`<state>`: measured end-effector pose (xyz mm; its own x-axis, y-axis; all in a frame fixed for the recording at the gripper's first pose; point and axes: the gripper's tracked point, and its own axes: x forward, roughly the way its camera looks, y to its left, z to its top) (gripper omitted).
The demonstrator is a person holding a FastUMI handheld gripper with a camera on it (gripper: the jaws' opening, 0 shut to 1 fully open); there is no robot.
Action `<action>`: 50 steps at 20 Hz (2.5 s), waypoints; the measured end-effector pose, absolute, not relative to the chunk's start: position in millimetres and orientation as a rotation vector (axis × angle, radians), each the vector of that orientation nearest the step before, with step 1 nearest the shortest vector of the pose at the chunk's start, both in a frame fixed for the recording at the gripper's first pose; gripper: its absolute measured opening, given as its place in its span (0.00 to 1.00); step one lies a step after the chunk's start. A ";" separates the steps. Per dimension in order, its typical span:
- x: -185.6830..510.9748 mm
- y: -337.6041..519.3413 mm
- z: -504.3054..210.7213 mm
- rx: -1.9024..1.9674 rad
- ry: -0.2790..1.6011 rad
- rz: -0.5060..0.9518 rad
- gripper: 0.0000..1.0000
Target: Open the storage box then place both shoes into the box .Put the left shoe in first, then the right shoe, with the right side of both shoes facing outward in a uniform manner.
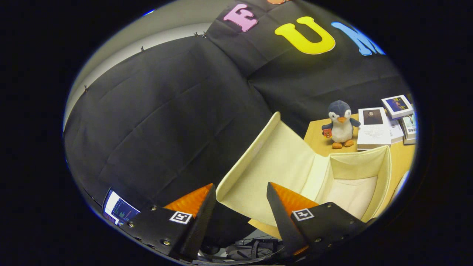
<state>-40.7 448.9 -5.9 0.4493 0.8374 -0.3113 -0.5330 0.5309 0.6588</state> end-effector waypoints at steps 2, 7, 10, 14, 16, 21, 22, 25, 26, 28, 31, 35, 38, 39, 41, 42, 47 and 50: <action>-35.0 442.5 -9.8 0.503 0.660 0.875 0.84; -17.3 402.1 -18.0 0.473 0.638 0.803 0.84; -11.4 376.4 -20.8 0.455 0.624 0.759 0.99; -2.8 338.1 -29.1 0.439 0.625 0.704 0.99; 2.2 318.0 -34.3 0.425 0.625 0.673 0.99; 13.5 269.7 -49.5 0.386 0.624 0.591 0.99; 14.9 260.4 -54.4 0.378 0.626 0.576 0.99; 19.8 232.4 -66.0 0.360 0.633 0.526 0.99; 22.3 223.5 -72.7 0.356 0.635 0.508 0.99; 25.7 203.0 -84.8 0.343 0.643 0.466 0.99; 29.5 176.4 -105.6 0.344 0.668 0.408 0.99; 33.5 143.2 -136.1 0.335 0.705 0.342 0.99; 35.4 121.6 -157.2 0.325 0.734 0.303 0.99; 35.6 115.1 -164.7 0.322 0.746 0.292 0.99; 35.5 103.5 -179.0 0.322 0.771 0.273 0.99; 35.6 98.6 -184.9 0.323 0.781 0.265 0.99; 31.5 77.7 -223.5 0.322 0.856 0.233 0.99; 23.2 65.4 -245.4 0.313 0.907 0.220 0.99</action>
